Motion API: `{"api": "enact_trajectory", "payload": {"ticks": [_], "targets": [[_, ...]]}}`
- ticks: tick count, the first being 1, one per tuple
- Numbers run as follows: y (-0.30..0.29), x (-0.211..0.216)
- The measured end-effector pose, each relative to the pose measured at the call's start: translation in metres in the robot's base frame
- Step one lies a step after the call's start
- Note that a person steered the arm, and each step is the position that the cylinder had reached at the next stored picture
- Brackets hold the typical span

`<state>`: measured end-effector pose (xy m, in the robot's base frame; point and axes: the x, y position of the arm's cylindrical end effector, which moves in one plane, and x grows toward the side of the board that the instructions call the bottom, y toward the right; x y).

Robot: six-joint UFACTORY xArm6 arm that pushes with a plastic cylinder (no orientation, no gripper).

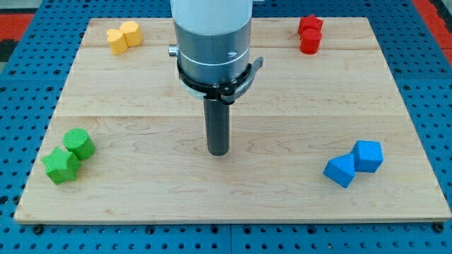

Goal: Move your arm towards top right

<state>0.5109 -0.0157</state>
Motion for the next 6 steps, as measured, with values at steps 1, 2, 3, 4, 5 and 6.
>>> {"api": "enact_trajectory", "payload": {"ticks": [1,2,3,4,5,6], "targets": [[0.000,0.000],[0.001,0.000],[0.002,0.001],[0.020,0.006],[0.071,-0.056],[0.136,-0.108]]}}
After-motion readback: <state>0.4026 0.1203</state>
